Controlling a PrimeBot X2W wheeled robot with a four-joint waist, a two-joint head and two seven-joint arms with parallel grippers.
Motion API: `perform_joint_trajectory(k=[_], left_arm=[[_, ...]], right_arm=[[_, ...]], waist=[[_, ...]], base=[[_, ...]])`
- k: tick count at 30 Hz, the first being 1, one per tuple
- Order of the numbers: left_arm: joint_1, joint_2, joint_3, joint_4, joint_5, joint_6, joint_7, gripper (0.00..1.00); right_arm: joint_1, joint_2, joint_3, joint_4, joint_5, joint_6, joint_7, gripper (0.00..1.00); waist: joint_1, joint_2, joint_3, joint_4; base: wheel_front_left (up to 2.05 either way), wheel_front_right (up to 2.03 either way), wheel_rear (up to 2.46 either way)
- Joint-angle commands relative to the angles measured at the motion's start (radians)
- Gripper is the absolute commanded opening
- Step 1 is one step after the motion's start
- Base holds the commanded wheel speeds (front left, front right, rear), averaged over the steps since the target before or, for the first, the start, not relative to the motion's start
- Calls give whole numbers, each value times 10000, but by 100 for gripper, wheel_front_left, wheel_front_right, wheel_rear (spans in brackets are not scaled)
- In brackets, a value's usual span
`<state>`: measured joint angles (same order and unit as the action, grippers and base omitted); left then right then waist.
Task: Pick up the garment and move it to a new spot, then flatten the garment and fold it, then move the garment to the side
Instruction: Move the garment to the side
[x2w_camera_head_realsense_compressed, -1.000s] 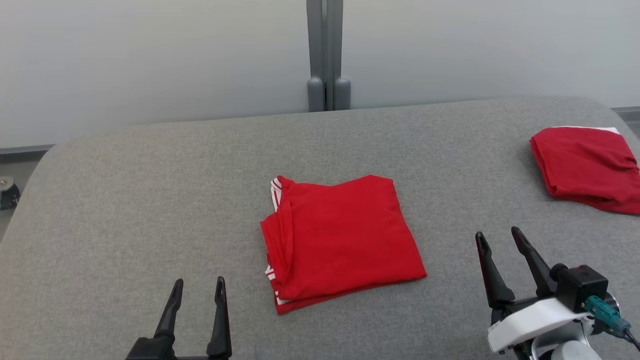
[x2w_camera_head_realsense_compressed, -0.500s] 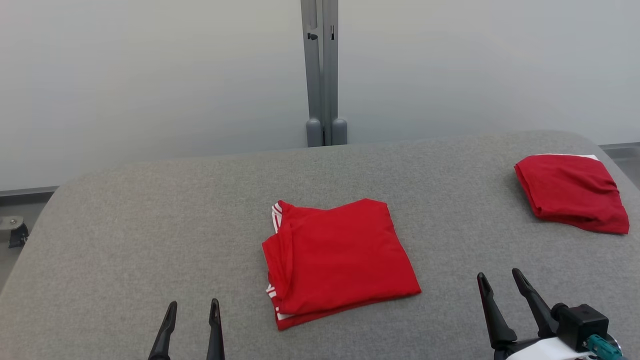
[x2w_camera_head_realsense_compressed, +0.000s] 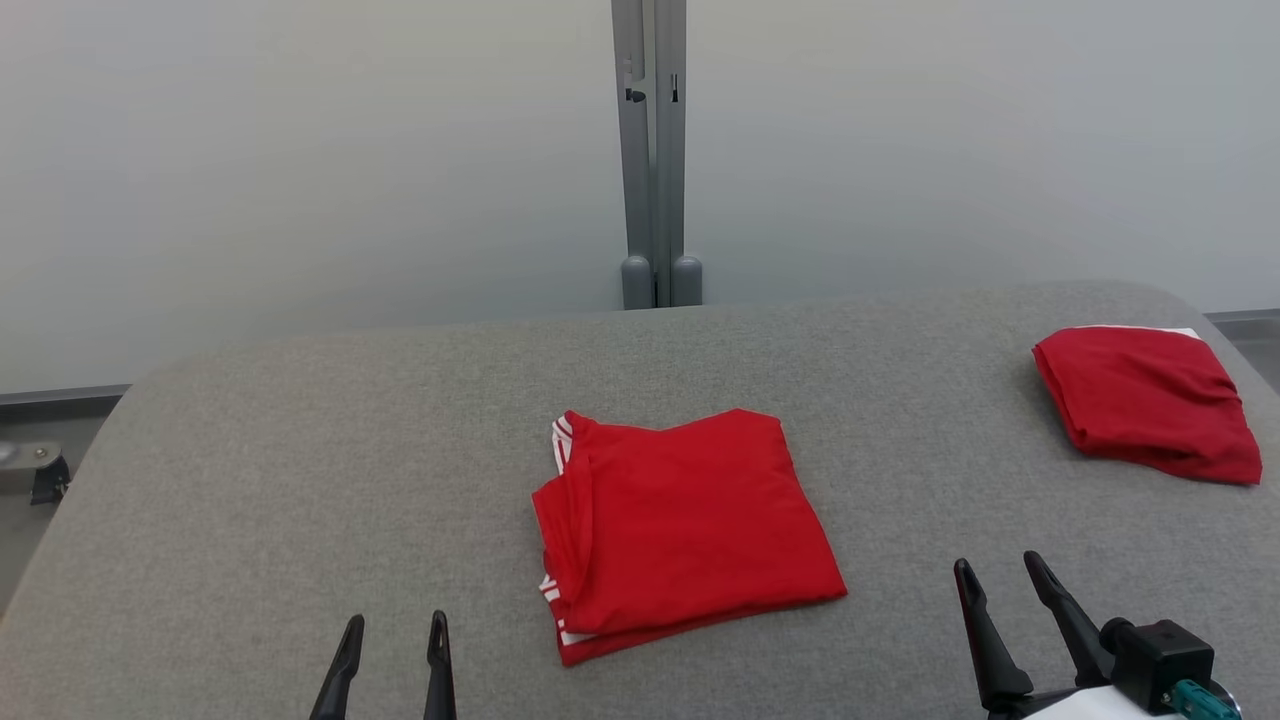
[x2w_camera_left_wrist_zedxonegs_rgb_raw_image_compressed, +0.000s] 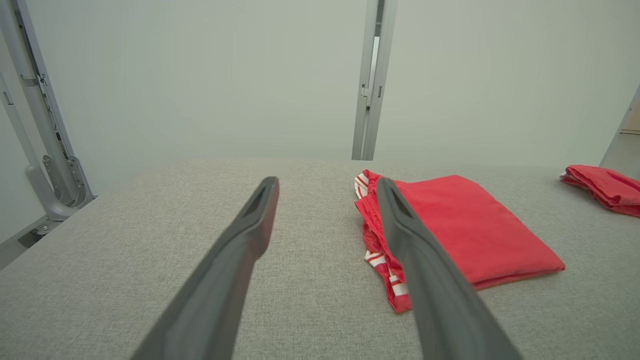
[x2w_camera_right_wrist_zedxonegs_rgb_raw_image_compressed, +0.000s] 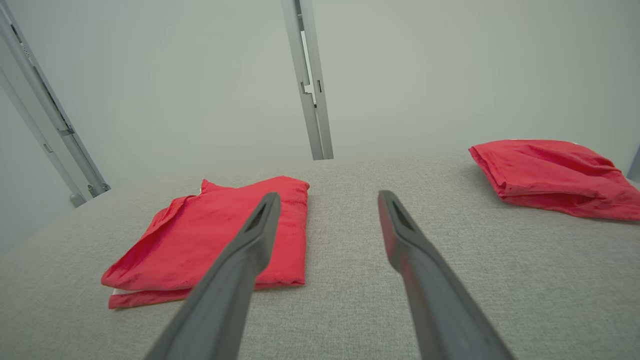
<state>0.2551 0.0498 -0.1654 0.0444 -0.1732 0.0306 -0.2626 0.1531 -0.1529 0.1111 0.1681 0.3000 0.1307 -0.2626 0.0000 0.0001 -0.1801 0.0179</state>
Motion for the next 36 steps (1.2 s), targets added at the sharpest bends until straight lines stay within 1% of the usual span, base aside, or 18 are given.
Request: perform_joint_trajectory(k=[1, 12, 27, 36], left_arm=[[96, 18, -12, 40, 60, -14, -26, 100], [18, 18, -80, 2, 0, 58, -26, 100], [-187, 18, -199, 53, 4, 30, -26, 100], [-271, 18, -208, -13, 13, 22, -26, 100]], right_arm=[[105, 15, -27, 14, -60, -1, -26, 100], [91, 54, -30, -11, -51, -1, -26, 100], [-13, 209, -37, 74, -166, -1, -26, 100], [-88, 228, -24, 57, -177, -1, -26, 100]], waist=[[0, -1, 0, 12], [0, -1, 75, 43], [0, -1, 158, 172], [0, -1, 439, 283]], base=[[0, 0, 0], [0, 0, 0], [0, 0, 0], [0, 0, 0]])
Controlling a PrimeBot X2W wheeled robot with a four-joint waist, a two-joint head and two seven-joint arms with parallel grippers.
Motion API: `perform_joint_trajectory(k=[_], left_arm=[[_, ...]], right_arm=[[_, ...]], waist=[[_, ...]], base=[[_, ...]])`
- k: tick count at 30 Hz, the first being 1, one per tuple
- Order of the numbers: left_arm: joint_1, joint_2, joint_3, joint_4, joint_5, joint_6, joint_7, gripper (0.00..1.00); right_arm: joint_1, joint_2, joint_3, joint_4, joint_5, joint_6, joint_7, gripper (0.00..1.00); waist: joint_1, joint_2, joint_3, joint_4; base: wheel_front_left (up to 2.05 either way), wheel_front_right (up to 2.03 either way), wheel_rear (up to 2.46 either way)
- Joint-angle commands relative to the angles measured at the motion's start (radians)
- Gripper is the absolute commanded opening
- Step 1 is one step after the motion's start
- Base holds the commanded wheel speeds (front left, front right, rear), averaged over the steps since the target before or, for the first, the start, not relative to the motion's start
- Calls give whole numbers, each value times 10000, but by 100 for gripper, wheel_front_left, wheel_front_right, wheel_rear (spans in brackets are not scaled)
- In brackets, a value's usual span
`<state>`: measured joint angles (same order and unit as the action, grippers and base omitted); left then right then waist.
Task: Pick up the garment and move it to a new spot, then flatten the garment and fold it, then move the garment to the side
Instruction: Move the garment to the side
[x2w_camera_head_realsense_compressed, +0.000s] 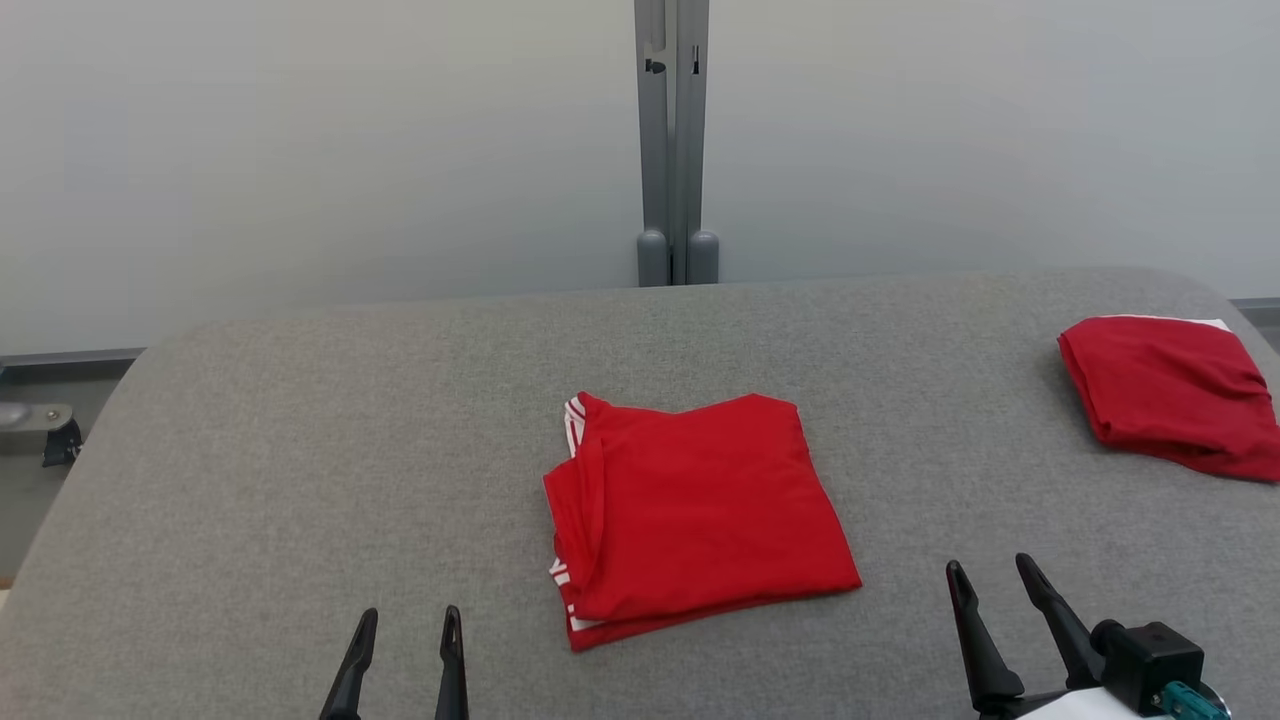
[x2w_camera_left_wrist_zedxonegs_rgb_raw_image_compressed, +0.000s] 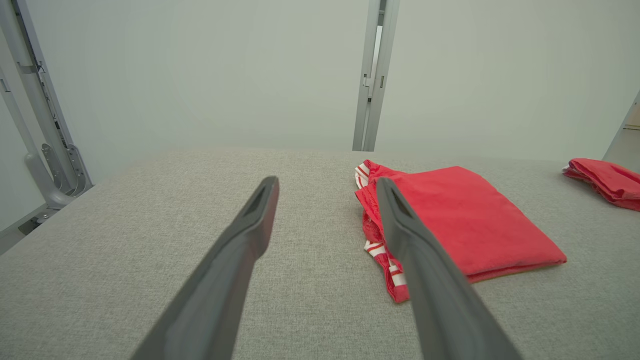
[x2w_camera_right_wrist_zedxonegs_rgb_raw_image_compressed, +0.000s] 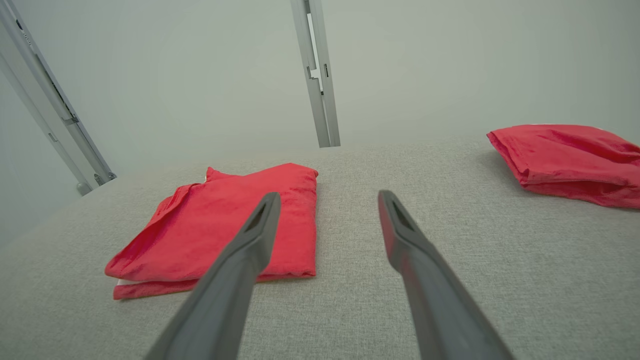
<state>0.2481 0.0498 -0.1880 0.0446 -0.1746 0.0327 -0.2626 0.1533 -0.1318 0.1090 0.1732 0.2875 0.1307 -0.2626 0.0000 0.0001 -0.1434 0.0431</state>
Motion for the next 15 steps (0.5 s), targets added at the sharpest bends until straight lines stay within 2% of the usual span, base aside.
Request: perform_joint_trajectory(k=[1, 9, 15], left_arm=[[-215, 18, 23, -23, 27, -5, -26, 100], [-548, 18, -136, -45, 56, -129, -26, 100], [-890, 20, -524, -42, 19, -176, -26, 100]], right_arm=[[-115, 18, 6, 20, -48, -1, -26, 100], [-953, -261, 526, 557, 549, -1, -27, 100], [-2533, -763, 1522, 2004, 1983, -1, 64, 100]], waist=[[0, -1, 119, 42], [0, -1, 876, 230], [0, -1, 1445, 528]], base=[[0, 0, 0], [0, 0, 0], [0, 0, 0]])
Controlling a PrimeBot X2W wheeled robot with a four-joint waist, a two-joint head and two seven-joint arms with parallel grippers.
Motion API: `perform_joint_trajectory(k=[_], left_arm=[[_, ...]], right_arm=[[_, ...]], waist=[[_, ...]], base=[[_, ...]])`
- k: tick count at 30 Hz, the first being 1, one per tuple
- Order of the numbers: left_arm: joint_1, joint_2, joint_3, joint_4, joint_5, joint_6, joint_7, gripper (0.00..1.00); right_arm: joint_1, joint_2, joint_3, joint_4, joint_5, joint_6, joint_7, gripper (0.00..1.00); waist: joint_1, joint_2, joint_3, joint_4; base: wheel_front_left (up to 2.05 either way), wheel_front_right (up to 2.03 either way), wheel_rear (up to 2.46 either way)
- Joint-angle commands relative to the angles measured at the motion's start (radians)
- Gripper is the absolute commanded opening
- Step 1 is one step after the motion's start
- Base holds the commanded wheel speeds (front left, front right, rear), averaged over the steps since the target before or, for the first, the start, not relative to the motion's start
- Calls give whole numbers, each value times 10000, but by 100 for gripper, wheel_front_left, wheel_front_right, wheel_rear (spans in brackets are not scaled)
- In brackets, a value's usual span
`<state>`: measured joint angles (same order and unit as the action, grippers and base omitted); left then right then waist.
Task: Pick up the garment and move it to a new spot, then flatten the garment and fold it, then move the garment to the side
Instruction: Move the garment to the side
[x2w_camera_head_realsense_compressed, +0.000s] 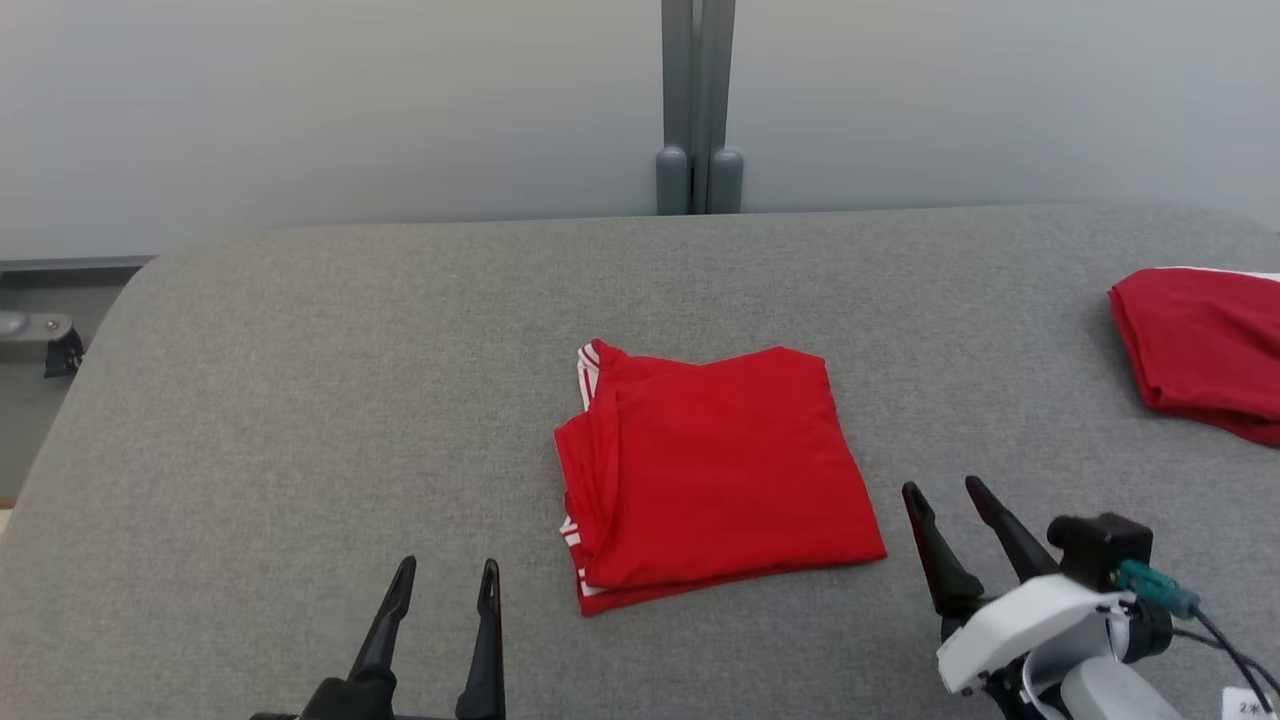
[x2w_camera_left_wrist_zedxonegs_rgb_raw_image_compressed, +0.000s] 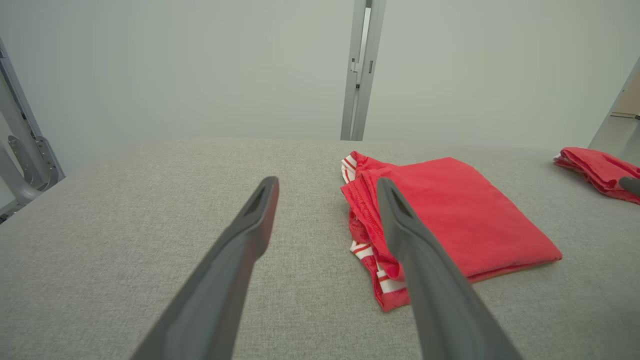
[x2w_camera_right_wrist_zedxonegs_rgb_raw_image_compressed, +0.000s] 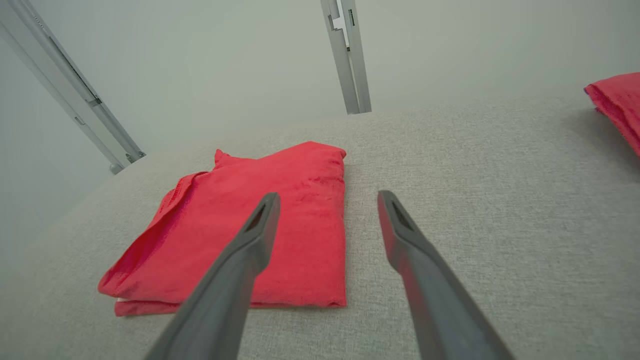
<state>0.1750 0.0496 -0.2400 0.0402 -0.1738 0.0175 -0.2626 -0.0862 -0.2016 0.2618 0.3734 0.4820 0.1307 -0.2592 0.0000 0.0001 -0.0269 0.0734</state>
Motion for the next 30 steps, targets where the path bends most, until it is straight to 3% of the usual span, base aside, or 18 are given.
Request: perform_joint_trajectory(k=[1, 10, 21, 22, 24, 25, 30], left_arm=[[-224, 22, -68, 4, -3, -36, -26, 100], [-828, 22, -431, 127, -32, -49, -26, 100], [-1208, 22, -680, 241, -79, -66, -26, 100], [-1247, 22, -680, 248, -79, -64, -26, 100], [-1293, 22, -676, 258, -59, -52, -27, 100], [-1318, 22, -666, 252, -53, -44, -26, 100], [-1404, 20, -576, 169, 7, -51, -26, 100]], right_arm=[[-450, -167, 213, 275, 359, -1, 237, 100], [-2942, -944, 1394, 2220, 2467, -1, 2161, 100], [-4275, -1178, 2652, 4113, 3545, -1, 2467, 100], [-4332, -1138, 2777, 4237, 3647, -1, 2417, 75], [-4445, -1157, 3018, 4377, 3770, -1, 2335, 13], [-4499, -1202, 3126, 4424, 3826, -1, 2285, 0], [-5016, -1701, 3541, 4537, 3805, -8, 1656, 0]], waist=[[0, -1, 398, 285], [0, -1, 1131, 764], [0, -1, 1686, 1260], [0, -1, 1727, 1280], [0, -1, 1813, 1290], [0, -1, 1847, 1281], [0, -1, 2152, 942]], base=[[0, 0, 0], [0, 0, 0], [0, 0, 0], [0, 0, 0], [0, 0, 0], [0, 0, 0], [0, 0, 0]])
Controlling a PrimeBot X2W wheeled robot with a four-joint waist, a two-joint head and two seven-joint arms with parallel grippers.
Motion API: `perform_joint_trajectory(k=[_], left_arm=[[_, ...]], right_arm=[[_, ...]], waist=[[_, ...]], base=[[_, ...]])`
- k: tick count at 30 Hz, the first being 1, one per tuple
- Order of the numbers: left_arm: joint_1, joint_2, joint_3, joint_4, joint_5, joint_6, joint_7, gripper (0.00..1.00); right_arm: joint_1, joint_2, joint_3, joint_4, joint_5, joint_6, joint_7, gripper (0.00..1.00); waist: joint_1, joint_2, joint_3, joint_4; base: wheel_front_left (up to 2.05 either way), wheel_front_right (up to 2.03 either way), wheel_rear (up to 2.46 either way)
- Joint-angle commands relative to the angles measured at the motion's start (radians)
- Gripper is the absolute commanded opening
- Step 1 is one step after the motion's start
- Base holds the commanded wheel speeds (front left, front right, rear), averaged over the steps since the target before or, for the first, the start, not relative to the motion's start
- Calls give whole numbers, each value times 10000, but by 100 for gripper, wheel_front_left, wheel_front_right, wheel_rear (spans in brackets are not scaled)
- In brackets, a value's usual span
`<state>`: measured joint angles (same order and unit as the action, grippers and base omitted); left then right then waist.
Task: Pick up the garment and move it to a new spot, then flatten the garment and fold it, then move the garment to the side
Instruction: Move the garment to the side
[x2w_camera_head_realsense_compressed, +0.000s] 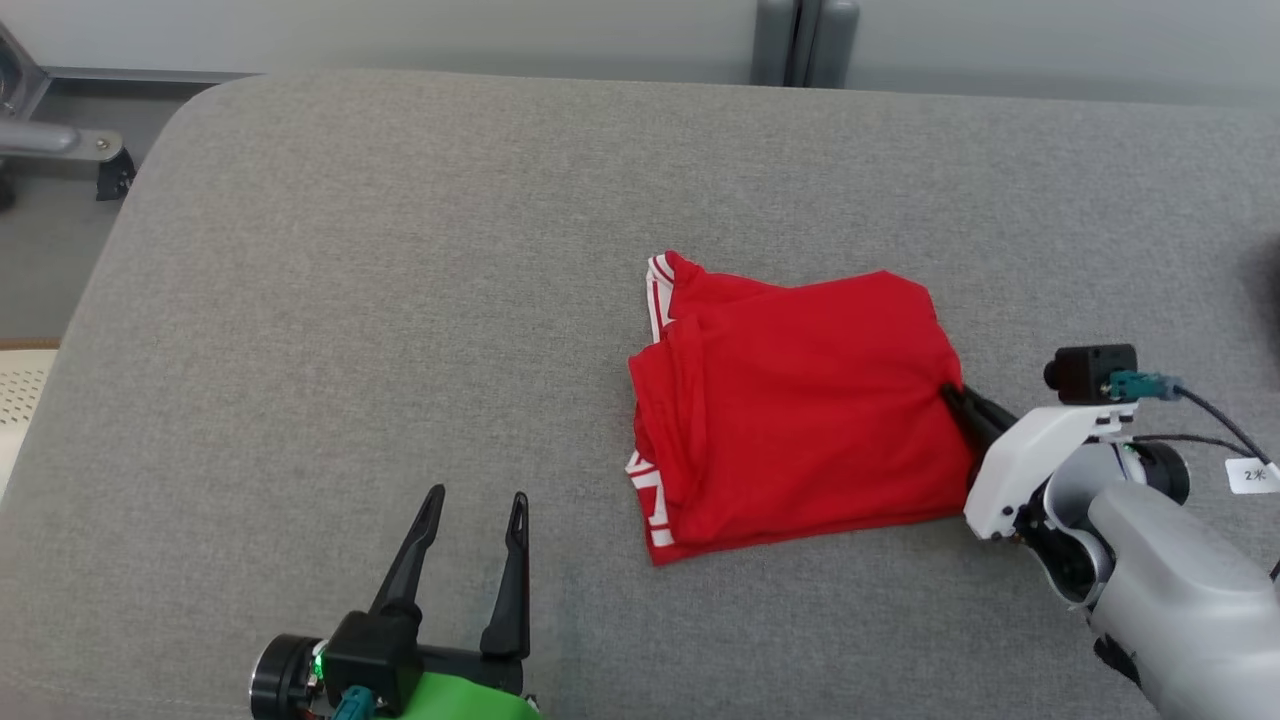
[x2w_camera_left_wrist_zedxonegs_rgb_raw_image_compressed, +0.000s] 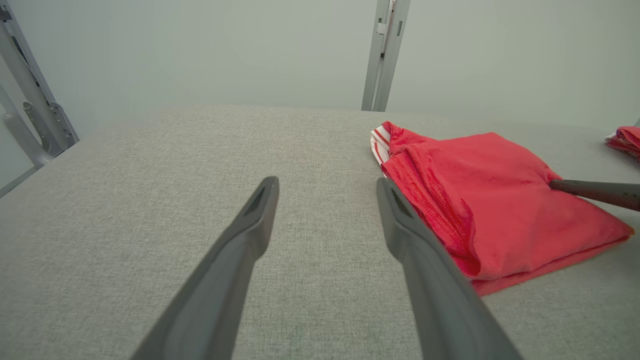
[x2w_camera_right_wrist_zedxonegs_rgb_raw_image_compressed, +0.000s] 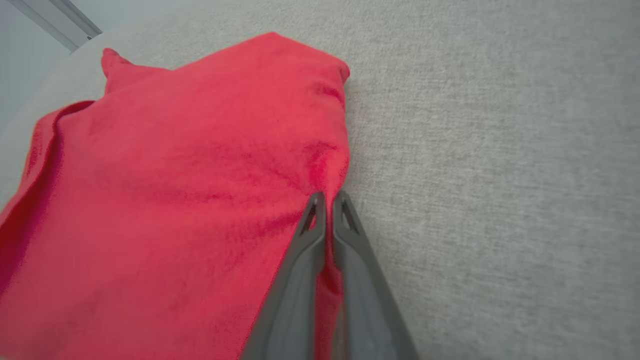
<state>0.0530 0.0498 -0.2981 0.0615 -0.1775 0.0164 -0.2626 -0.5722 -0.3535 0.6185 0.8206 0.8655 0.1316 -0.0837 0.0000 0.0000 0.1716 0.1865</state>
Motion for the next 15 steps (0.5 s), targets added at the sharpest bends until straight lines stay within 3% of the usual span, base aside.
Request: perform_joint_trajectory(k=[1, 9, 15], left_arm=[[-207, 18, 35, -69, 54, -46, -27, 100], [-671, 20, 250, -229, 310, -197, -26, 100], [-1220, 22, 363, -171, 673, -535, -15, 100]], right_arm=[[-269, -290, 66, 72, -85, -18, -180, 0], [-1598, -1586, 403, -13, -440, -18, -752, 0], [-2744, -2681, 80, 58, -728, -16, -1086, 0]], waist=[[0, 0, 249, -293], [0, 0, 1237, -1531], [0, 0, 1990, -2370]], base=[[0, 0, 0], [0, 0, 0], [0, 0, 0]])
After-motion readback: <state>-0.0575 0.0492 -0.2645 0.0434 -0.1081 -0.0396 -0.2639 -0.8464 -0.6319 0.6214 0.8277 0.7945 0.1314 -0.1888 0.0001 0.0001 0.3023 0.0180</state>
